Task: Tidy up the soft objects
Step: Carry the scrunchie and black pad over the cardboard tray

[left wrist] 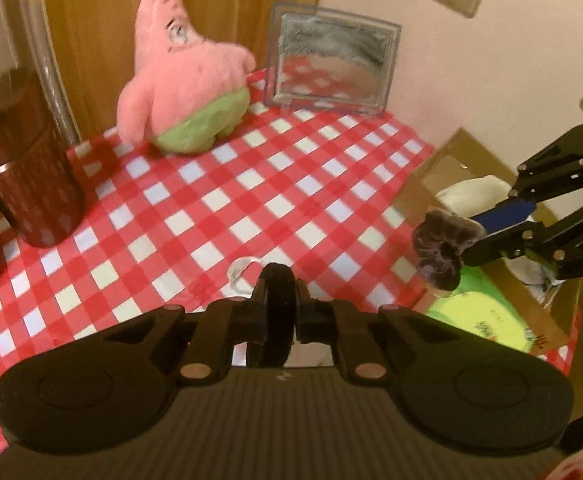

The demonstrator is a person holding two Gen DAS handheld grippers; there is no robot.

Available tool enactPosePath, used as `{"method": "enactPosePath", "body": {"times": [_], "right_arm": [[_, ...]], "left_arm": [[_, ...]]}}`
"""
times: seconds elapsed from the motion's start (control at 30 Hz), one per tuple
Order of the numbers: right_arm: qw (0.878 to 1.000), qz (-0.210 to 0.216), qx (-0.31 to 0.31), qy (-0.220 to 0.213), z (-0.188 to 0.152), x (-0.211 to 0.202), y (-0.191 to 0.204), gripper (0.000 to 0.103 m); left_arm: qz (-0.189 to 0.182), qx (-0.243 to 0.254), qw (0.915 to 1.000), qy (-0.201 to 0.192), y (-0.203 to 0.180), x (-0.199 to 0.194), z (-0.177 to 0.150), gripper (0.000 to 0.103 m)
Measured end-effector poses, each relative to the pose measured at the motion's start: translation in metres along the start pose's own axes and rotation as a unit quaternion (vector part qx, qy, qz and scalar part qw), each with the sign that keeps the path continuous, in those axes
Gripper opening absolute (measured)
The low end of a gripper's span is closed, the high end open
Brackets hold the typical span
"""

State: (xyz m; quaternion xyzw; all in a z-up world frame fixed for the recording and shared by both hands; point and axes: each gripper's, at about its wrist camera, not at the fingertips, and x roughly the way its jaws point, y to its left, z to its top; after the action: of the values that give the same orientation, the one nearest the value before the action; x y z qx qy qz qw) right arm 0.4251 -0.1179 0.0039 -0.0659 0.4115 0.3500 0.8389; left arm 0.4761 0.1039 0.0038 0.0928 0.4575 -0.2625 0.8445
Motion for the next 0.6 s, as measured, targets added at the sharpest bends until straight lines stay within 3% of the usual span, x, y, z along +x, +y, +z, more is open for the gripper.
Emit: {"method": "enactPosePath", "body": {"times": [0.37,0.6], "right_arm": [[0.998,-0.054,0.025,-0.027,-0.038,-0.090,-0.004,0.017],[0.990,-0.117,0.067,-0.033,-0.087,-0.146,-0.036,0.017]], "left_arm": [[-0.007,0.024,0.9988,-0.043,-0.097,-0.052,0.032,0.010],[-0.043,0.038,0.9961,-0.067,-0.179,-0.045,0.052,0.010]]}}
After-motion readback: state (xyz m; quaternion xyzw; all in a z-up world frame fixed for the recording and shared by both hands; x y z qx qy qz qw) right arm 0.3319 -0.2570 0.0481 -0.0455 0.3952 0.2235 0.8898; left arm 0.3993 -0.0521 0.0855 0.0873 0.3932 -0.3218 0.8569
